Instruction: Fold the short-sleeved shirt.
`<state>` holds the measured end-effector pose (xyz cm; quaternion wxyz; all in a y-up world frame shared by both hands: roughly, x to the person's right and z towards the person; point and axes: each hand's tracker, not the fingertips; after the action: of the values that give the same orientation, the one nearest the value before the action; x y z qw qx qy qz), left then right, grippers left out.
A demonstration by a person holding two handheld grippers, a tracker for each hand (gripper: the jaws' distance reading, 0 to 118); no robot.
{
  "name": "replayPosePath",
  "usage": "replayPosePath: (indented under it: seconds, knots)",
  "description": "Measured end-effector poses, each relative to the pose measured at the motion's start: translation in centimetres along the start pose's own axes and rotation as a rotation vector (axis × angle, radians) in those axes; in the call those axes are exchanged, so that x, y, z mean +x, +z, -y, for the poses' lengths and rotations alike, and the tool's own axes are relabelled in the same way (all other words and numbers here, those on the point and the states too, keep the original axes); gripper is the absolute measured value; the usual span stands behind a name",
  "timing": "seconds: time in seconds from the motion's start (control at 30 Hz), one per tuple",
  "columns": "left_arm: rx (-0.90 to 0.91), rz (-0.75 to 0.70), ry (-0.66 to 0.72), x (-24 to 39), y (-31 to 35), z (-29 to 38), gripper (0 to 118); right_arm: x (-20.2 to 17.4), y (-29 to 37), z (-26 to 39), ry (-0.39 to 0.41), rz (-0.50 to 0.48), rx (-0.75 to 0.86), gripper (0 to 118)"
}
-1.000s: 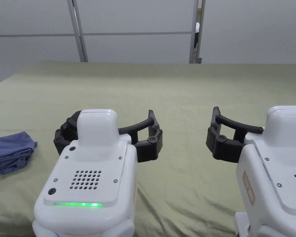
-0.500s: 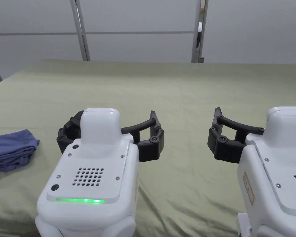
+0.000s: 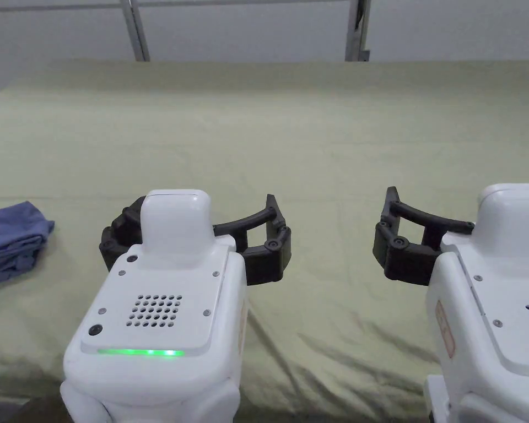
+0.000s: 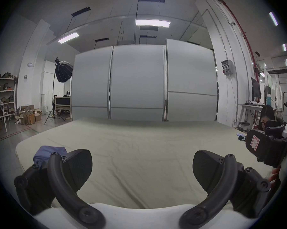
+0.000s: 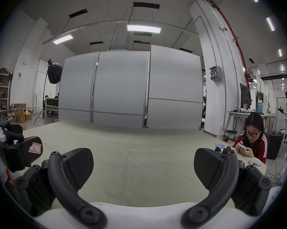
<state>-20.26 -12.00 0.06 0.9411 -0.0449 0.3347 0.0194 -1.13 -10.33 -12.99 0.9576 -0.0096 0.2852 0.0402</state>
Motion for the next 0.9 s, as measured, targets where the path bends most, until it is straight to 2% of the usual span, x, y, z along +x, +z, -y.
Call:
replayPosePath:
  seconds: [0.43, 0.7, 0.87, 0.9]
  knots:
    - [-0.309, 0.004, -0.011, 0.8, -9.6, 6.1, 118, -1.6, -9.6, 6.3, 0.036, -0.028, -0.258, 118]
    - [-0.448, 0.037, -0.057, 1.8, -19.1, 6.0, 118, -2.8, -19.2, 7.8, -0.014, -0.053, -0.435, 118]
    - [-0.542, 0.069, -0.083, 2.4, -26.5, 7.9, 118, -3.9, -25.2, 9.6, 0.059, -0.012, -0.564, 118]
    - [-0.571, 0.062, -0.079, 2.4, -27.8, 8.9, 118, -4.1, -26.1, 10.3, 0.052, -0.008, -0.568, 118]
